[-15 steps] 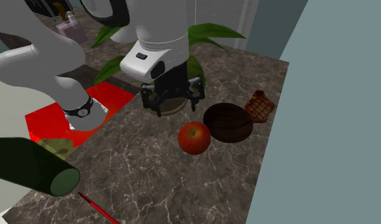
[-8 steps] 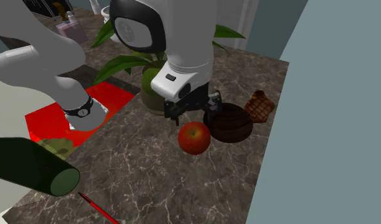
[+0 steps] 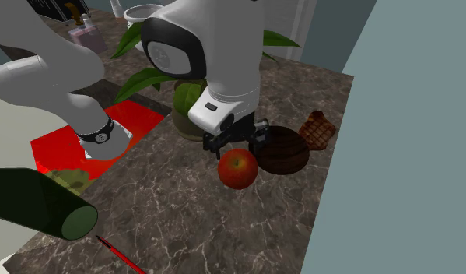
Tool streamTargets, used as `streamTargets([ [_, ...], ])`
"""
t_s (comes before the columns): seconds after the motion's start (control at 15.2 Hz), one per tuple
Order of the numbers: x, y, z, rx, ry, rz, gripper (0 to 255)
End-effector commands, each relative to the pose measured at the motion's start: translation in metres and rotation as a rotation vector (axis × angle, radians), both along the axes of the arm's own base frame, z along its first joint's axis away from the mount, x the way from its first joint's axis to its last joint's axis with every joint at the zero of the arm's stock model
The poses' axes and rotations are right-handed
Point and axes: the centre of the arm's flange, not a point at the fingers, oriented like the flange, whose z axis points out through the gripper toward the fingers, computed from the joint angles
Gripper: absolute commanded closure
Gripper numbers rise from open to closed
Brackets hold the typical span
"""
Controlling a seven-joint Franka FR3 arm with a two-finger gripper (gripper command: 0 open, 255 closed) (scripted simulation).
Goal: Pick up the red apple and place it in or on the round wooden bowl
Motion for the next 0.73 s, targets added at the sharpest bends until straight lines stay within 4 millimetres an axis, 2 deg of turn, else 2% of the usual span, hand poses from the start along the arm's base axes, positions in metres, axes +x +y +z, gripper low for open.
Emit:
streamTargets([
  [0.0,0.0000,-0.0001,-0.0003,0.000,0.000,0.000,0],
  [0.2,0.0000,0.0000,-0.0002,0.000,0.000,0.000,0],
  [0.26,0.0000,0.0000,-0.0002,0.000,0.000,0.000,255],
  [0.66,0.0000,0.0000,-0.0002,0.000,0.000,0.000,255],
])
